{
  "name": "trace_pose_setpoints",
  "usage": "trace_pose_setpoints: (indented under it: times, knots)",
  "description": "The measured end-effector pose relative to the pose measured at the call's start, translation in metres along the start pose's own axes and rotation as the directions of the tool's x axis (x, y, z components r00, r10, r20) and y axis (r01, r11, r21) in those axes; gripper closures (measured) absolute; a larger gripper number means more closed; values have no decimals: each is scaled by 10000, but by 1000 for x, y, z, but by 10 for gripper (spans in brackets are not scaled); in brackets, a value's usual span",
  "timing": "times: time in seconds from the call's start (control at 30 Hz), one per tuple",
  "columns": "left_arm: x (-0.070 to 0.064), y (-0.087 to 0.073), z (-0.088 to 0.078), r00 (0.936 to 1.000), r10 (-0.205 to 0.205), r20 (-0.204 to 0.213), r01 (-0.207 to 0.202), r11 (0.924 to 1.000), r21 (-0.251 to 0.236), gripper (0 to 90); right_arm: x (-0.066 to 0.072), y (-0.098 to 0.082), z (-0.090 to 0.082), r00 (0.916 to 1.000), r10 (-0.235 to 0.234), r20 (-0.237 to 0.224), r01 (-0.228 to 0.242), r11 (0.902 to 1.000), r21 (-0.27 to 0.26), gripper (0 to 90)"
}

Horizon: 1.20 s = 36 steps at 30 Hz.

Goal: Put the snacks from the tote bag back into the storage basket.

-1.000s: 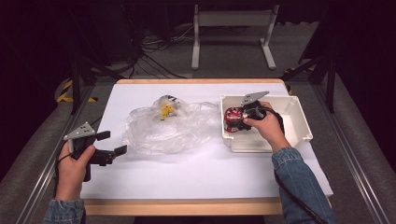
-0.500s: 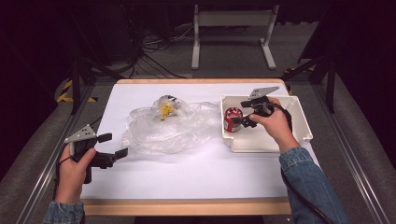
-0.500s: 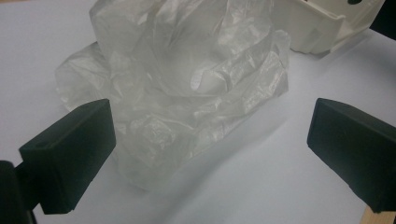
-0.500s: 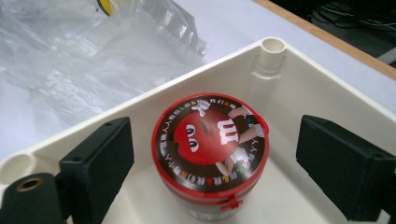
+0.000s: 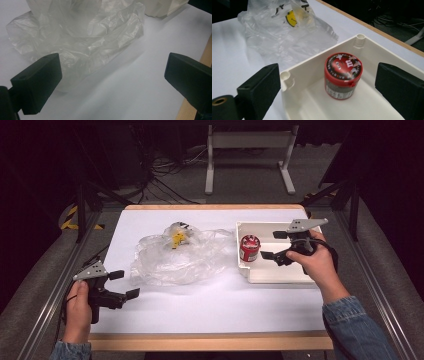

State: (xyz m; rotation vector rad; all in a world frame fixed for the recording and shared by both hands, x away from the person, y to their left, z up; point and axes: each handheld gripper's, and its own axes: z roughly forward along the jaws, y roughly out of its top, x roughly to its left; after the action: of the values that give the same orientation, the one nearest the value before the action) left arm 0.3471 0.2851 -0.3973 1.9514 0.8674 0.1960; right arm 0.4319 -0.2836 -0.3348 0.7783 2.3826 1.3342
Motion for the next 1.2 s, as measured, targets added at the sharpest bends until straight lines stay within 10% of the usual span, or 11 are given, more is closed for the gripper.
trace_pose_setpoints:
  times: [0.33, 0.7, 1.2]
  knots:
    - [-6, -15, 17, 9987, 317, 410, -321, 9995, 77, 25, 31, -46, -44, 9984, 276, 497, -237, 9967, -780, 64]
    - [-5, -22, 20, 9983, 344, 472, -329, 9990, -315, 28, 41, -101, -57, 9849, 1039, 1384, -815, 9839, -1588, 113]
    - [6, -37, 25, 9988, 347, 356, -308, 9939, -1062, 34, 41, -143, -47, 9668, 1781, 1833, -1627, 9820, -957, 121]
